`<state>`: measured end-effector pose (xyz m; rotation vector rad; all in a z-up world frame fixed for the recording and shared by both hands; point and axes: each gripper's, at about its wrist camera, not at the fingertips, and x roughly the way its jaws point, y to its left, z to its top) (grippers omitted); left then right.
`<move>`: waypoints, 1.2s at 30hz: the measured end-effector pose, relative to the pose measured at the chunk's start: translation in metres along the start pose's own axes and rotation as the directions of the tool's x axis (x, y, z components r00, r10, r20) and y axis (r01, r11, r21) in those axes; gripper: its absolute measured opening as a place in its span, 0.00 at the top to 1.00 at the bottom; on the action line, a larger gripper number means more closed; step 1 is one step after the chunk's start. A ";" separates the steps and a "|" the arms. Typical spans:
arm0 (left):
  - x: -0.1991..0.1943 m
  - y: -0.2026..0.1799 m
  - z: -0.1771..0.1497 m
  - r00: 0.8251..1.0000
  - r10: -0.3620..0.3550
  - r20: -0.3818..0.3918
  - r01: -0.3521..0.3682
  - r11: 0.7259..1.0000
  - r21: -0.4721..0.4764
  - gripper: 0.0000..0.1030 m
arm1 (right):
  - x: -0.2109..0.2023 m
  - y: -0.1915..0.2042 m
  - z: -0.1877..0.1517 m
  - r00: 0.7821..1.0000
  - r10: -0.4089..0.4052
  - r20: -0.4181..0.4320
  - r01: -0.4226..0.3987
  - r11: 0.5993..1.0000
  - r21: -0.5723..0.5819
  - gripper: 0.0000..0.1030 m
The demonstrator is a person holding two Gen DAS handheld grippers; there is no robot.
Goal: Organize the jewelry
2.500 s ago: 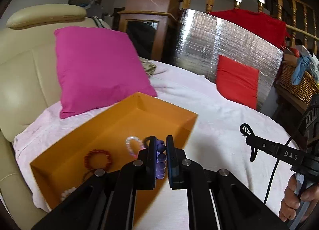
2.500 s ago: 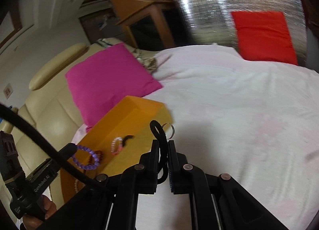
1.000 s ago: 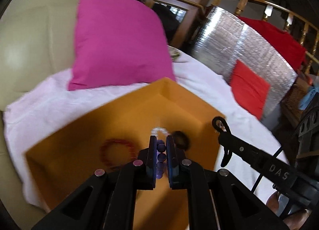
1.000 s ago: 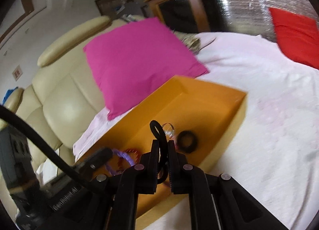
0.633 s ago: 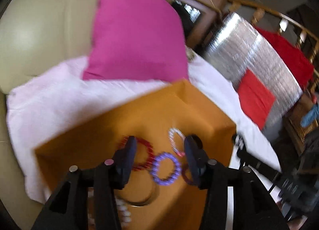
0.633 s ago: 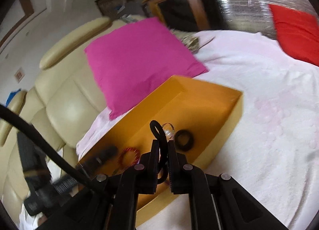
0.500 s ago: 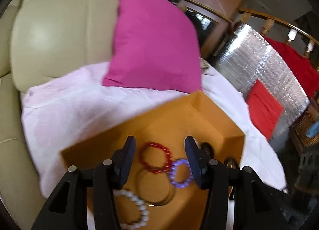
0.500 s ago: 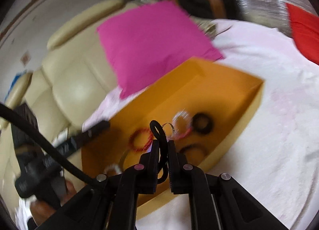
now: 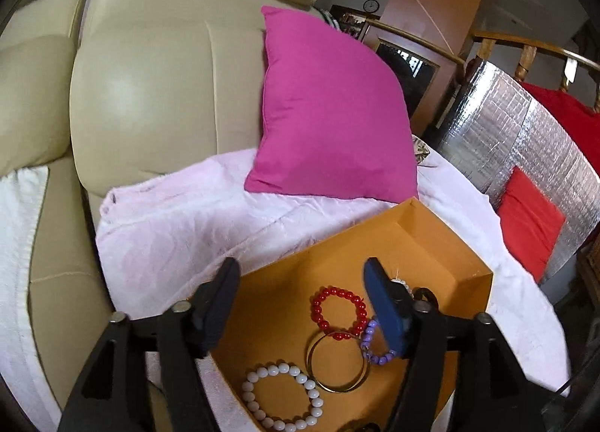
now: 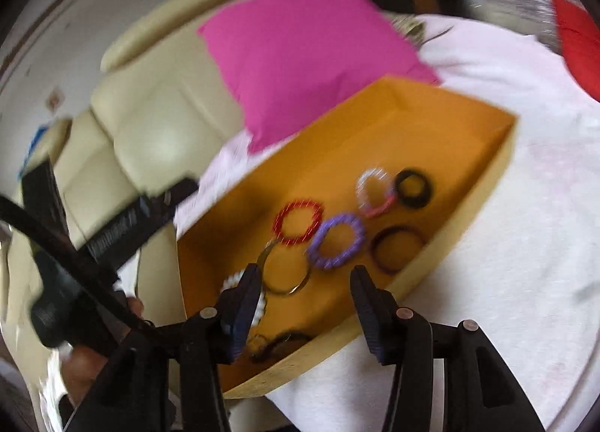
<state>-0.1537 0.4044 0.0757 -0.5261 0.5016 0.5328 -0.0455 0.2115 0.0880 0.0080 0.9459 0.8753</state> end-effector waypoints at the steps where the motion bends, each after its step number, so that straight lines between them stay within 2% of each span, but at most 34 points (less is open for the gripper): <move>1: -0.002 -0.003 -0.001 1.000 0.006 0.004 -0.006 1.000 0.010 0.24 | -0.011 -0.005 0.001 0.999 -0.016 0.029 0.016 1.000 0.010 0.48; 3: -0.011 -0.011 -0.002 0.999 0.028 0.024 -0.029 0.999 0.046 0.22 | -0.025 -0.006 0.003 0.996 -0.060 0.073 0.060 0.998 -0.001 0.48; 5: -0.021 -0.018 -0.003 0.997 0.066 0.042 -0.069 0.995 0.071 0.17 | -0.043 -0.003 -0.001 0.987 -0.120 0.109 0.124 0.992 -0.029 0.48; 7: -0.036 -0.026 -0.003 0.993 0.097 0.066 -0.103 0.990 0.100 0.17 | -0.058 -0.001 -0.007 0.980 -0.155 0.128 0.163 0.985 -0.057 0.48; 9: -0.058 -0.035 -0.003 0.983 0.144 0.114 -0.159 0.978 0.137 0.16 | -0.073 0.006 -0.015 0.972 -0.186 0.146 0.201 0.975 -0.094 0.48; 12: -0.091 -0.045 -0.009 0.964 0.190 0.186 -0.225 0.955 0.192 0.08 | -0.098 0.017 -0.027 0.964 -0.200 0.176 0.224 0.965 -0.134 0.48; 14: -0.108 -0.049 -0.014 0.960 0.200 0.197 -0.243 0.942 0.231 0.06 | -0.114 0.024 -0.034 0.959 -0.201 0.201 0.232 0.962 -0.145 0.46; 16: -0.125 -0.050 -0.017 0.960 0.207 0.187 -0.251 0.933 0.257 0.06 | -0.132 0.031 -0.040 0.956 -0.190 0.223 0.225 0.963 -0.146 0.42; 19: -0.148 -0.044 -0.019 0.966 0.200 0.167 -0.239 0.936 0.259 0.06 | -0.144 0.043 -0.047 0.951 -0.186 0.245 0.224 0.965 -0.137 0.40; 24: -0.185 -0.039 -0.031 0.946 0.251 0.205 -0.304 0.907 0.290 0.06 | -0.156 0.061 -0.059 0.948 -0.191 0.256 0.231 0.963 -0.137 0.40; 30: -0.211 -0.046 -0.041 0.934 0.271 0.230 -0.338 0.880 0.334 0.06 | -0.164 0.078 -0.069 0.950 -0.197 0.241 0.237 0.961 -0.145 0.40; 36: -0.225 -0.052 -0.041 0.941 0.262 0.214 -0.323 0.884 0.339 0.06 | -0.176 0.086 -0.070 0.940 -0.225 0.258 0.268 0.953 -0.144 0.40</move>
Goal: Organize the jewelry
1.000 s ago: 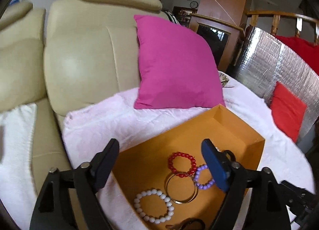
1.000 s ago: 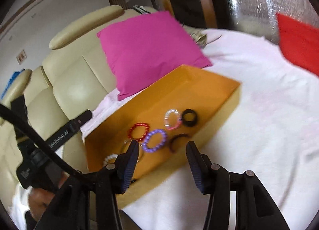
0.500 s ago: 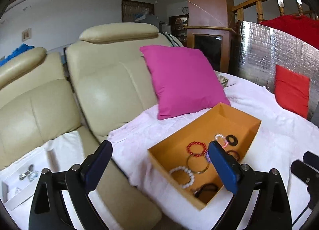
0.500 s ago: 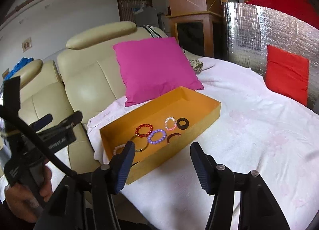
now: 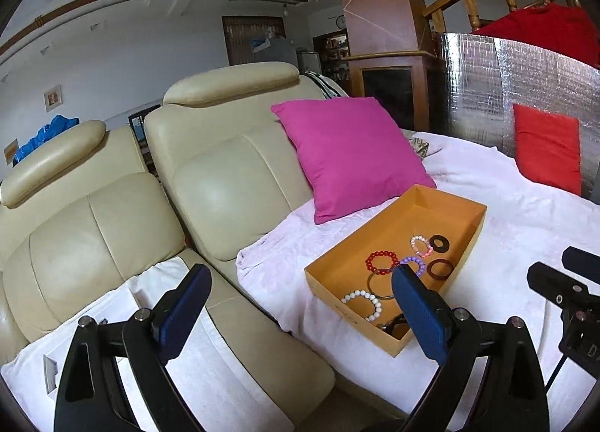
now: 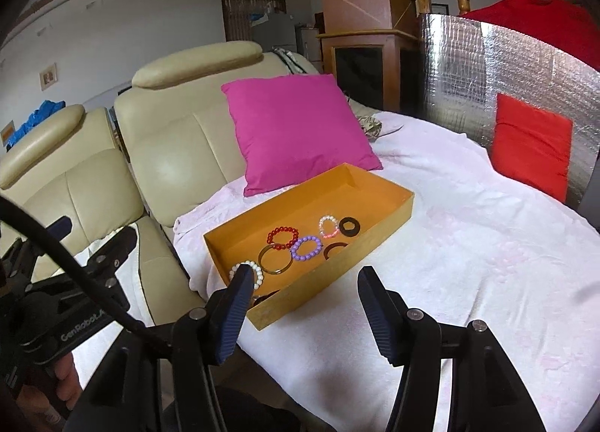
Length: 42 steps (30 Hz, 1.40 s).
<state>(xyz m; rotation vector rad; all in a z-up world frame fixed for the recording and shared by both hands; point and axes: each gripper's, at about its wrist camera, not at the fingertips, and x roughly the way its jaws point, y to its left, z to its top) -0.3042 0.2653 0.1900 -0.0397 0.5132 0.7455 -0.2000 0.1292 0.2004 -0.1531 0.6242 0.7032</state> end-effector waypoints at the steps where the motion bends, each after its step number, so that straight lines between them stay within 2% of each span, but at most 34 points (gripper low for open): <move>1: -0.002 0.000 0.000 1.000 0.000 -0.002 0.000 1.000 -0.002 0.06 | -0.003 -0.001 0.001 1.000 -0.009 0.005 0.009 1.000 0.000 0.40; 7: -0.011 0.003 0.002 1.000 -0.018 -0.022 0.017 1.000 -0.023 0.06 | -0.015 -0.004 0.007 0.999 -0.035 0.022 0.034 0.999 0.010 0.40; 20: -0.008 0.001 0.001 0.999 0.001 -0.046 -0.002 1.000 -0.030 0.06 | -0.022 -0.009 0.008 0.999 -0.041 0.030 0.040 0.999 0.027 0.40; 42: -0.001 0.001 0.001 0.998 -0.006 -0.055 0.004 1.000 -0.026 0.06 | -0.012 -0.004 0.014 0.999 -0.045 0.019 0.045 0.999 0.010 0.40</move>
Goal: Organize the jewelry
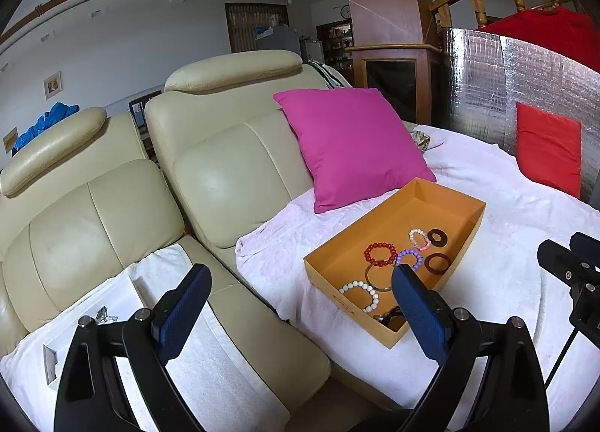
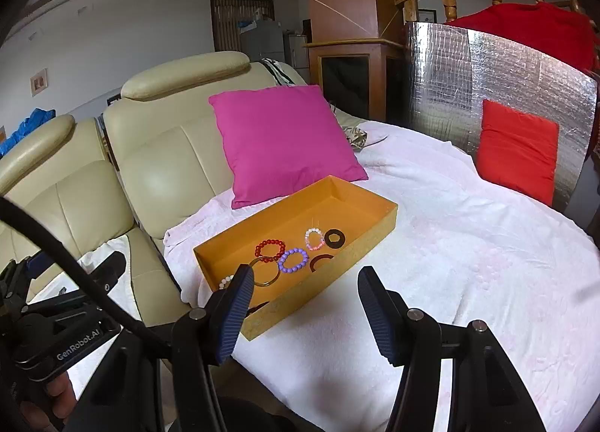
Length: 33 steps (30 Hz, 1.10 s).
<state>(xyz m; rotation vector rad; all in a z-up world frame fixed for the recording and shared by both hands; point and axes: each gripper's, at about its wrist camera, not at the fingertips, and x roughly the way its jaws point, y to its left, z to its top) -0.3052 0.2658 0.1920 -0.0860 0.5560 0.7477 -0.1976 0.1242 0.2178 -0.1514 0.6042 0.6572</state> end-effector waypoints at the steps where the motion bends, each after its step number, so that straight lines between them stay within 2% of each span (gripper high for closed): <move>1: 0.001 0.001 0.000 1.000 -0.001 -0.002 0.001 1.000 -0.003 0.06 | 0.000 0.001 0.000 1.000 -0.001 0.000 0.001 1.000 -0.001 0.40; 33: 0.014 0.011 0.000 1.000 -0.016 -0.021 0.015 1.000 -0.027 0.06 | 0.007 0.011 0.007 1.000 -0.019 0.003 0.019 1.000 -0.019 0.40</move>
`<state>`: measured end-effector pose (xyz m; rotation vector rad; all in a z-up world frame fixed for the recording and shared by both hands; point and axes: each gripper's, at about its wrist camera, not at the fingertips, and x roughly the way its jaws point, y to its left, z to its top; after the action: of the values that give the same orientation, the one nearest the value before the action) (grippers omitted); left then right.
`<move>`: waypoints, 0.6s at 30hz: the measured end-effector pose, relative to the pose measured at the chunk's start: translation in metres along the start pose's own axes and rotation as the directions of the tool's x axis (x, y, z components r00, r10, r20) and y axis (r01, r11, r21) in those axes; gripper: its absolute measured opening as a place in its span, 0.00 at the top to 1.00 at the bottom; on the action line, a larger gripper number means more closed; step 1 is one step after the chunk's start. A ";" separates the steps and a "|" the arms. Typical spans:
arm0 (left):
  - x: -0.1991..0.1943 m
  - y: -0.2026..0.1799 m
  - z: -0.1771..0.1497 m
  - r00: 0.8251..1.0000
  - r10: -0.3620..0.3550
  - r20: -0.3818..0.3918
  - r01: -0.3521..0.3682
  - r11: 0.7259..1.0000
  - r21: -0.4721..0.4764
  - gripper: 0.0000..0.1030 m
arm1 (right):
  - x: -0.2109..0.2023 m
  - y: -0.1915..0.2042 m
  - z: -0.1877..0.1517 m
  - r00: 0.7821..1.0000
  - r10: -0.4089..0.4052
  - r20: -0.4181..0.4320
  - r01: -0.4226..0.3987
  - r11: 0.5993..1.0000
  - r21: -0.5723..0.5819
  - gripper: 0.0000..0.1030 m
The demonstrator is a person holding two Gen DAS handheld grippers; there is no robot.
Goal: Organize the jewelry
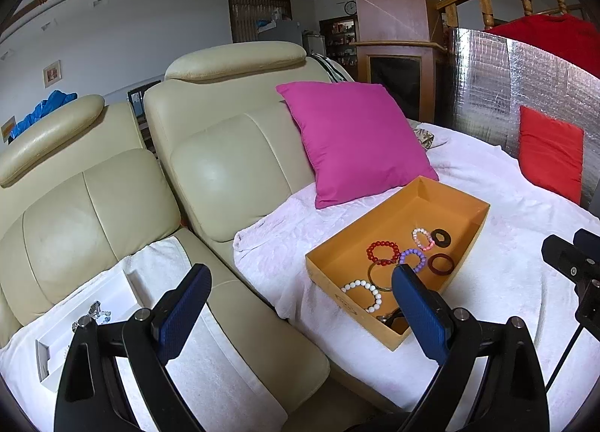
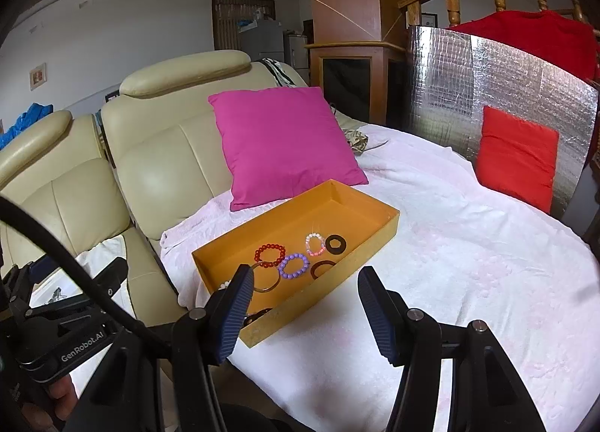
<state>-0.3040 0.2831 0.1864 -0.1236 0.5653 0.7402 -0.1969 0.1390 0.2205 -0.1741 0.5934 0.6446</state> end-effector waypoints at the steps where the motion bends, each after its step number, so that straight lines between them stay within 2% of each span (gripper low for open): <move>1: 0.001 0.000 0.000 1.000 0.001 0.000 -0.001 1.000 -0.001 0.06 | 0.001 0.000 0.000 1.000 0.000 0.000 0.000 1.000 -0.001 0.40; 18: 0.017 0.000 0.000 1.000 0.021 -0.016 -0.020 1.000 0.005 0.06 | 0.028 0.000 0.004 0.999 -0.003 -0.033 0.002 1.000 -0.005 0.40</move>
<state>-0.2934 0.2933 0.1771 -0.1191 0.5846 0.7582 -0.1770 0.1546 0.2077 -0.1904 0.6236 0.6418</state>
